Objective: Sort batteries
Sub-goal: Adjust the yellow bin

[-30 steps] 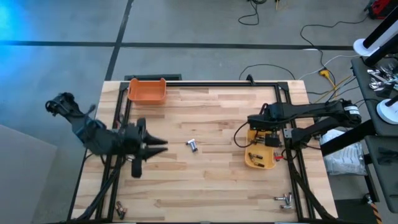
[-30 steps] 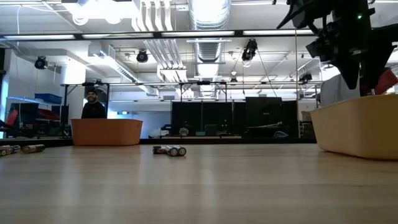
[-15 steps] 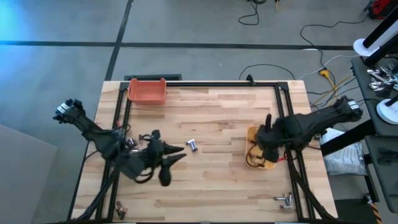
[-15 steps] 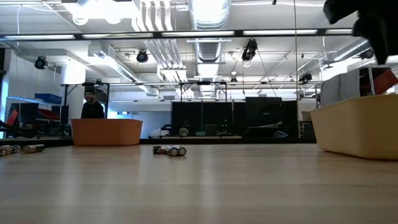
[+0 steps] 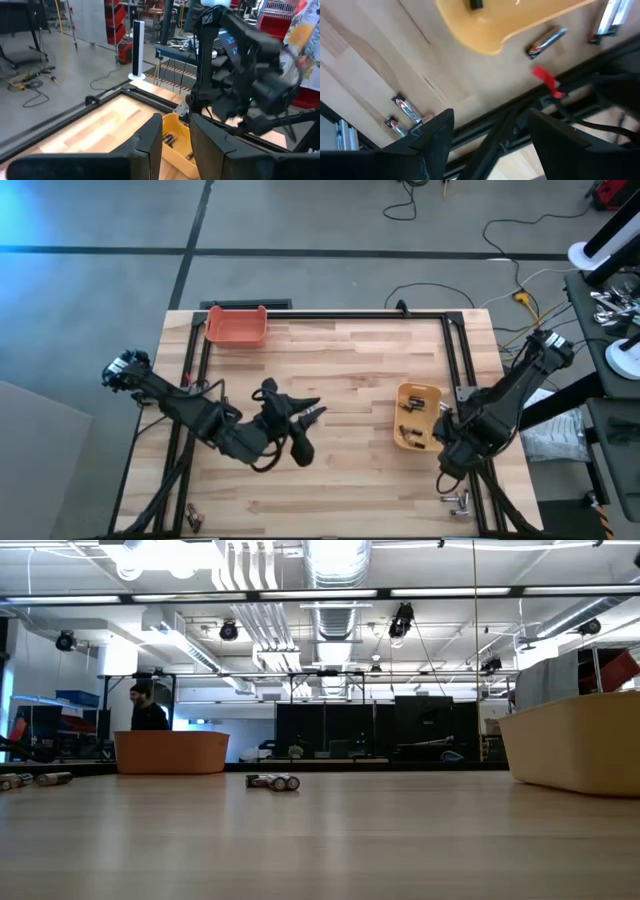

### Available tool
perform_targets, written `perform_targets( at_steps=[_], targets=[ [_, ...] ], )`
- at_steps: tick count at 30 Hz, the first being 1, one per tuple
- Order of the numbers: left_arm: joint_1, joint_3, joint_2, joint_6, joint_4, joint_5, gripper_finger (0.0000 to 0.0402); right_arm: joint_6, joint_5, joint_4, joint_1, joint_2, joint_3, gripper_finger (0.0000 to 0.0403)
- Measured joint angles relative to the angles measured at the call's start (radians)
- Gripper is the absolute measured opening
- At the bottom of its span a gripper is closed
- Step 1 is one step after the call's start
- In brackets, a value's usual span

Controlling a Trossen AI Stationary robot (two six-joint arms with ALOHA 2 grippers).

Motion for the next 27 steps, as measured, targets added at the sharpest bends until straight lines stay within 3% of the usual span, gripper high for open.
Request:
perform_targets(
  at_steps=[2, 9, 15, 20, 27],
  targets=[
    [0.0, 0.06, 0.032, 0.014, -0.035, 0.0, 0.008, -0.022, -0.043, 0.031, 0.0, 0.001, -0.052, 0.0235],
    [-0.01, 0.284, 0.145, -0.019, -0.247, 0.065, 0.008, 0.007, 0.025, 0.056, -0.023, -0.011, -0.224, 0.0224],
    [-0.02, 0.491, 0.244, -0.076, -0.496, 0.069, 0.008, 0.055, 0.136, 0.065, -0.019, -0.028, -0.22, 0.023],
    [-0.022, 0.666, 0.326, -0.081, -0.655, 0.067, 0.008, 0.002, 0.113, 0.069, -0.012, 0.014, -0.224, 0.0225],
    [-0.048, 0.796, 0.375, -0.079, -0.834, -0.063, 0.008, -0.012, 0.142, 0.101, -0.014, 0.131, -0.226, 0.0221]
  ],
)
